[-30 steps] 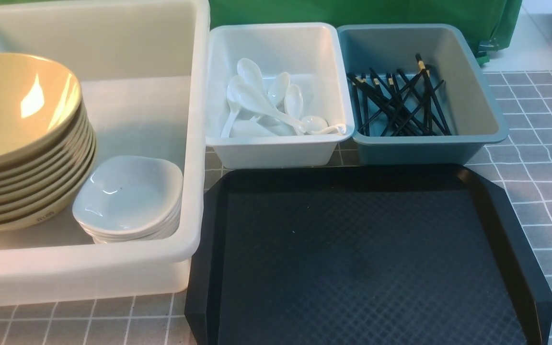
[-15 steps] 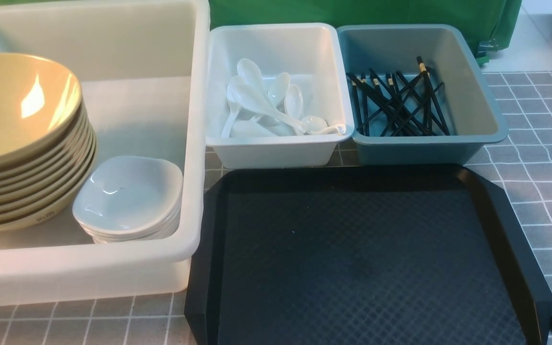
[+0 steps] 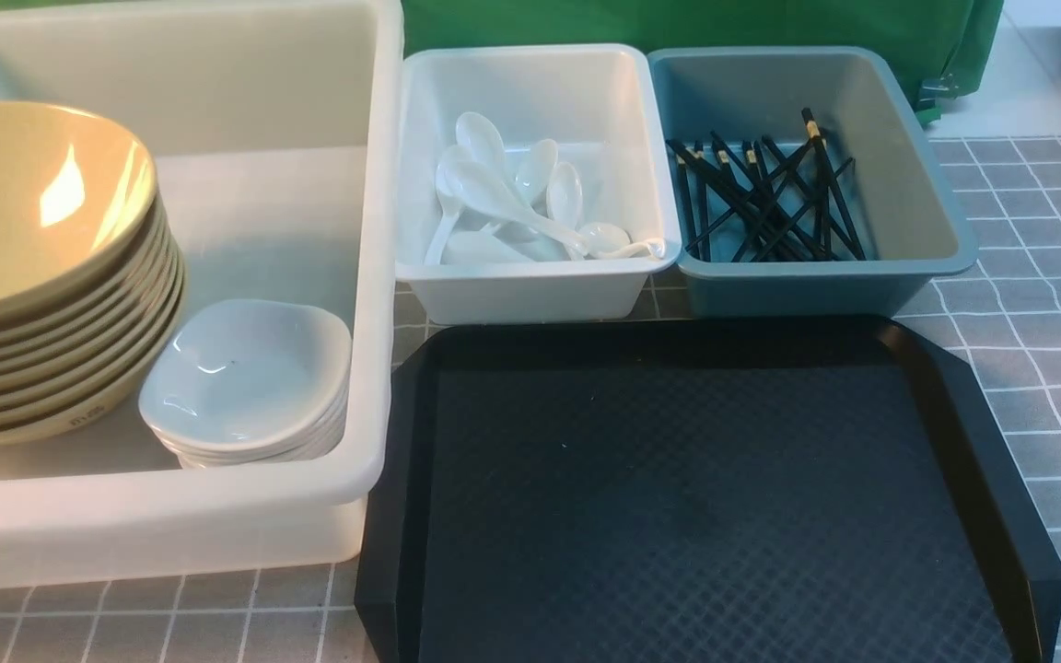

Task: On grey table put chopsticks spoon bowls plates into blue grey white boxes.

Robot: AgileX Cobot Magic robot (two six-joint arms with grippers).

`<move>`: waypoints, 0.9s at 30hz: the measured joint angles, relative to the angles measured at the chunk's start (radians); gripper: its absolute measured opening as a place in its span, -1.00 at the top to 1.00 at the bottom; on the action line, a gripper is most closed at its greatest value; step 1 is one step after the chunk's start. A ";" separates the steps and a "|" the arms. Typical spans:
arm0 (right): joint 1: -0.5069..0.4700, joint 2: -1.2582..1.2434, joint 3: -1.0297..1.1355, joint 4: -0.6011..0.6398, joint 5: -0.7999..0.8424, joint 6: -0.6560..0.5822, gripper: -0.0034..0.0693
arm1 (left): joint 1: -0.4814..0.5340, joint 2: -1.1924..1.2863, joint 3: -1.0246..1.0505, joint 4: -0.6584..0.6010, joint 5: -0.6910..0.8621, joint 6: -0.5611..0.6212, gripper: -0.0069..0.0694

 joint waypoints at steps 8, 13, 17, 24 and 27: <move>-0.013 0.000 0.000 -0.002 0.002 0.016 0.75 | 0.000 0.000 0.000 0.000 0.000 0.000 0.84; -0.013 0.000 -0.001 -0.002 0.006 0.023 0.74 | 0.000 0.000 0.000 0.000 0.000 0.000 0.84; -0.013 0.000 -0.001 -0.002 0.007 0.027 0.74 | 0.000 0.000 0.000 0.000 0.000 0.000 0.84; -0.013 0.000 -0.001 -0.003 0.007 0.028 0.72 | 0.000 0.000 0.000 0.000 0.000 0.000 0.84; -0.013 0.000 -0.001 -0.003 0.007 0.028 0.72 | 0.000 0.000 0.000 0.000 0.000 0.000 0.84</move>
